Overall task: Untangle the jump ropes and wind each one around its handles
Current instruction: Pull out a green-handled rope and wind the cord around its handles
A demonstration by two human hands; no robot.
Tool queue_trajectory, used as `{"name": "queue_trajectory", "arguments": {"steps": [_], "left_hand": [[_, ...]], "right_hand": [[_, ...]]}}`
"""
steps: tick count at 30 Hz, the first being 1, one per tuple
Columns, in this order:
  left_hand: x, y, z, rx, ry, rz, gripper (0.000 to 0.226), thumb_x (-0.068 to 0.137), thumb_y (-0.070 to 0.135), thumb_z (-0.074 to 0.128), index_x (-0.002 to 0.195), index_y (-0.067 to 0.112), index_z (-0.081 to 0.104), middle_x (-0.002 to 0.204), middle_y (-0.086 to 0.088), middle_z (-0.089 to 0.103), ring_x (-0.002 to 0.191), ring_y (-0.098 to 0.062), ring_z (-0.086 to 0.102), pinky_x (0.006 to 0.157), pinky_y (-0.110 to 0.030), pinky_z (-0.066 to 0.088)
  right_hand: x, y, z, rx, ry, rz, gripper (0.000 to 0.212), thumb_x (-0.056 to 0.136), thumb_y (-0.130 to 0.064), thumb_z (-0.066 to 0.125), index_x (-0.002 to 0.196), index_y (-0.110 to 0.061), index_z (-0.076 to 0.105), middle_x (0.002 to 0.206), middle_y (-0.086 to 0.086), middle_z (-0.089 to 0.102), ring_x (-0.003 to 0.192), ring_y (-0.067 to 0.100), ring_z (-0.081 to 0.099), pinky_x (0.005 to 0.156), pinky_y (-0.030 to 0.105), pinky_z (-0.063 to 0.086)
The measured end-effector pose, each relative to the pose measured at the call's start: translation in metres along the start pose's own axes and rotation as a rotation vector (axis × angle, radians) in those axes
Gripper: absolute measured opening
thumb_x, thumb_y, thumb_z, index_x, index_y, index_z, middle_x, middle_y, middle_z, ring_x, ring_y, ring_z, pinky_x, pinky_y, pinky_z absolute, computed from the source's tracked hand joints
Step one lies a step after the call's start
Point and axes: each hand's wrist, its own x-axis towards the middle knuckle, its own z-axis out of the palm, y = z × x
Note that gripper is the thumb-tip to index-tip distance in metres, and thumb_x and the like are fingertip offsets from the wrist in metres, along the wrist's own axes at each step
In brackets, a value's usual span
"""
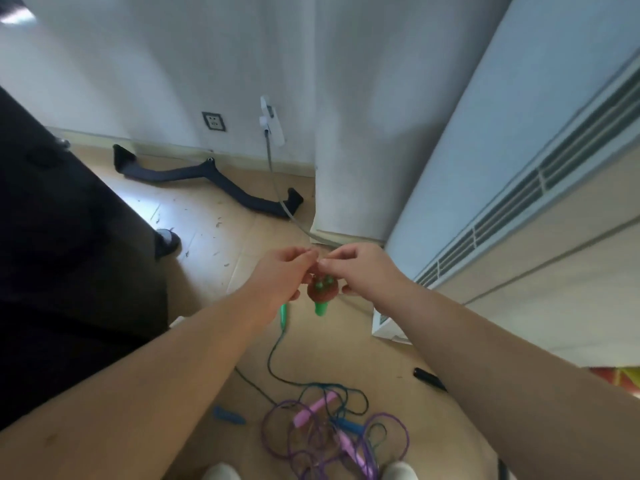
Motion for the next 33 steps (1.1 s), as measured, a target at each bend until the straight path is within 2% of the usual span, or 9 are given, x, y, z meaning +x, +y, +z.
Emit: {"name": "queue_trajectory", "arguments": {"steps": [3, 8, 14, 20, 22, 25, 27, 30, 33], "left_hand": [[-0.035, 0.058, -0.013, -0.068, 0.016, -0.03, 0.017, 0.099, 0.024, 0.055, 0.108, 0.03, 0.069, 0.096, 0.005, 0.07, 0.09, -0.011, 0.062, 0.081, -0.036, 0.051], [-0.107, 0.155, -0.039, -0.138, 0.032, -0.051, 0.018, 0.097, 0.02, 0.057, 0.107, 0.028, 0.07, 0.093, 0.003, 0.071, 0.09, -0.013, 0.063, 0.076, -0.03, 0.049], [-0.196, 0.259, -0.077, -0.229, 0.085, -0.057, 0.016, 0.098, 0.021, 0.056, 0.104, 0.027, 0.07, 0.099, -0.002, 0.072, 0.094, -0.018, 0.063, 0.078, -0.033, 0.049], [-0.253, 0.344, -0.108, -0.237, 0.221, 0.028, 0.017, 0.101, 0.021, 0.051, 0.108, 0.026, 0.066, 0.101, 0.0, 0.068, 0.088, -0.011, 0.061, 0.067, -0.023, 0.049], [-0.266, 0.363, -0.118, -0.264, 0.263, 0.054, 0.017, 0.101, 0.019, 0.051, 0.11, 0.024, 0.065, 0.104, 0.0, 0.068, 0.09, -0.01, 0.063, 0.06, -0.019, 0.049], [-0.281, 0.38, -0.139, -0.286, 0.306, 0.099, 0.019, 0.1, 0.019, 0.054, 0.111, 0.025, 0.067, 0.105, 0.0, 0.069, 0.094, -0.012, 0.065, 0.063, -0.021, 0.052], [-0.286, 0.387, -0.159, -0.291, 0.298, 0.133, 0.018, 0.099, 0.02, 0.057, 0.109, 0.027, 0.069, 0.105, 0.0, 0.07, 0.095, -0.013, 0.067, 0.062, -0.02, 0.053], [-0.288, 0.393, -0.192, -0.337, 0.243, 0.186, 0.015, 0.097, 0.02, 0.061, 0.102, 0.028, 0.072, 0.104, -0.003, 0.073, 0.095, -0.016, 0.07, 0.064, -0.019, 0.056], [-0.28, 0.399, -0.226, -0.368, 0.187, 0.212, 0.015, 0.097, 0.022, 0.062, 0.106, 0.023, 0.074, 0.099, -0.006, 0.073, 0.087, -0.017, 0.068, 0.069, -0.023, 0.054]], "right_hand": [[-0.024, -0.057, -0.02, 0.018, 0.009, 0.01, 0.022, 0.082, -0.04, 0.078, 0.098, -0.026, 0.074, 0.098, -0.006, 0.073, 0.095, 0.013, 0.069, 0.089, 0.04, 0.059], [-0.076, -0.158, -0.058, 0.06, 0.014, -0.022, 0.01, 0.085, -0.033, 0.078, 0.088, -0.026, 0.072, 0.09, -0.006, 0.074, 0.09, 0.011, 0.07, 0.085, 0.034, 0.057], [-0.14, -0.281, -0.098, 0.129, -0.162, -0.058, 0.016, 0.085, -0.027, 0.08, 0.089, -0.015, 0.07, 0.085, -0.003, 0.074, 0.078, 0.011, 0.073, 0.07, 0.024, 0.058], [-0.171, -0.383, -0.121, 0.032, -0.203, -0.213, 0.01, 0.085, -0.03, 0.078, 0.084, -0.021, 0.073, 0.083, -0.005, 0.075, 0.081, 0.013, 0.073, 0.077, 0.036, 0.06], [-0.178, -0.41, -0.121, 0.028, -0.215, -0.26, 0.009, 0.086, -0.028, 0.076, 0.085, -0.021, 0.073, 0.083, -0.002, 0.075, 0.08, 0.017, 0.073, 0.075, 0.037, 0.06], [-0.187, -0.444, -0.116, 0.028, -0.231, -0.297, 0.007, 0.09, -0.02, 0.073, 0.088, -0.013, 0.073, 0.075, -0.006, 0.072, 0.066, 0.007, 0.067, 0.06, 0.023, 0.051], [-0.189, -0.464, -0.11, -0.007, -0.232, -0.313, 0.008, 0.088, -0.02, 0.074, 0.091, -0.012, 0.074, 0.077, -0.005, 0.072, 0.066, 0.007, 0.066, 0.061, 0.023, 0.05], [-0.186, -0.495, -0.097, -0.049, -0.224, -0.352, 0.008, 0.08, -0.025, 0.078, 0.086, -0.02, 0.076, 0.082, -0.002, 0.076, 0.075, 0.013, 0.072, 0.073, 0.032, 0.057], [-0.18, -0.526, -0.083, -0.108, -0.209, -0.399, 0.008, 0.085, -0.021, 0.077, 0.08, -0.027, 0.074, 0.077, -0.006, 0.074, 0.067, 0.003, 0.068, 0.067, 0.022, 0.053]]}}
